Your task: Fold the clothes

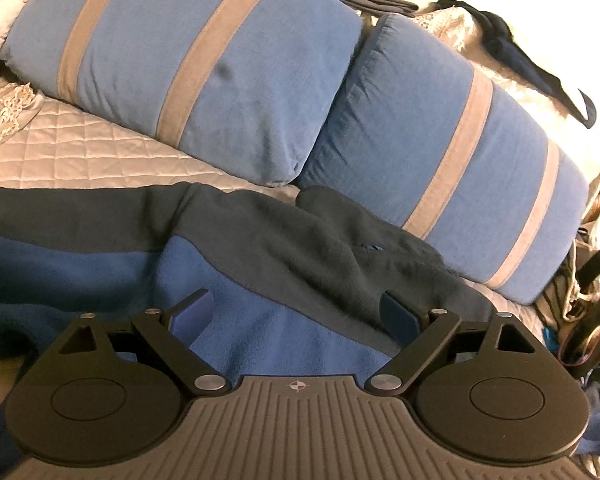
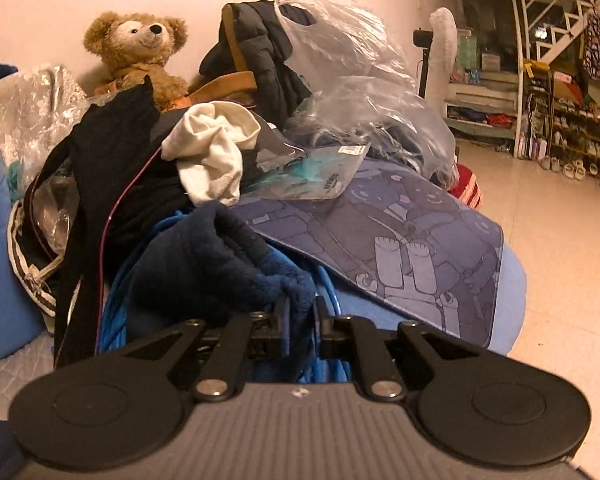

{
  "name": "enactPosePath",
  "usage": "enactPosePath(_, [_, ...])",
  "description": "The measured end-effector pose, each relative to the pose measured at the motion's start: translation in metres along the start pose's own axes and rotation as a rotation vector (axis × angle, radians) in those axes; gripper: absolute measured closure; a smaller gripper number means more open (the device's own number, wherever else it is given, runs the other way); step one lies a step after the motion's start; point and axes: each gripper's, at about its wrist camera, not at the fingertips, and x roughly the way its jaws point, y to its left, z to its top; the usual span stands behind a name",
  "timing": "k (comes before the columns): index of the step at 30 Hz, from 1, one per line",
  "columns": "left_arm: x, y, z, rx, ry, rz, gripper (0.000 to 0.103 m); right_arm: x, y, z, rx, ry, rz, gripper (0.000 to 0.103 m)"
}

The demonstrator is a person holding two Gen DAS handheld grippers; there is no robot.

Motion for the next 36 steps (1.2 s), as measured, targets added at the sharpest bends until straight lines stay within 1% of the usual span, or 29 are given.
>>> enactPosePath(1, [0.000, 0.000, 0.000, -0.001, 0.000, 0.000, 0.011, 0.000, 0.001, 0.001, -0.008, 0.000, -0.011, 0.081])
enactPosePath(2, [0.000, 0.000, 0.000, -0.003, 0.001, 0.000, 0.011, 0.000, 0.002, 0.001, -0.016, 0.002, -0.032, 0.065])
enactPosePath(3, [0.000, 0.000, 0.000, -0.005, 0.001, 0.000, 0.012, -0.002, 0.004, 0.001, -0.021, 0.010, -0.061, 0.051])
enactPosePath(4, [0.001, 0.000, 0.000, -0.006, 0.002, 0.000, 0.012, -0.004, 0.006, -0.001, -0.022, 0.020, -0.089, 0.028])
enactPosePath(5, [0.001, 0.000, 0.000, -0.008, 0.002, -0.001, 0.012, -0.006, 0.007, -0.002, -0.022, 0.030, -0.117, 0.017])
enactPosePath(6, [0.001, -0.001, 0.001, -0.008, 0.001, -0.002, 0.011, -0.010, 0.009, -0.002, -0.024, 0.034, -0.125, 0.002])
enactPosePath(7, [0.000, -0.001, 0.000, -0.008, -0.001, -0.003, 0.011, -0.015, 0.012, -0.002, -0.025, 0.031, -0.114, 0.000])
enactPosePath(12, [0.000, 0.000, -0.001, -0.008, -0.003, -0.007, 0.012, -0.047, 0.038, -0.001, -0.071, -0.011, -0.046, 0.000])
enactPosePath(16, [-0.002, -0.001, -0.003, 0.010, -0.040, -0.010, 0.011, -0.080, 0.070, 0.002, -0.101, -0.063, 0.072, 0.000])
enactPosePath(21, [-0.019, -0.004, 0.010, 0.026, -0.094, 0.006, 0.011, -0.118, 0.117, 0.004, -0.109, -0.073, 0.277, 0.000])
enactPosePath(24, [-0.036, -0.010, 0.027, 0.046, -0.112, 0.014, 0.011, -0.141, 0.150, 0.003, -0.147, -0.090, 0.383, 0.000])
enactPosePath(27, [-0.056, -0.021, 0.048, 0.099, -0.139, 0.018, 0.011, -0.162, 0.183, 0.003, -0.193, -0.103, 0.489, 0.000])
enactPosePath(31, [-0.082, -0.033, 0.080, 0.141, -0.186, 0.022, 0.011, -0.188, 0.219, 0.006, -0.202, -0.107, 0.616, 0.000])
enactPosePath(36, [-0.113, -0.044, 0.115, 0.166, -0.251, 0.017, 0.011, -0.223, 0.252, 0.021, -0.185, -0.132, 0.704, 0.000])
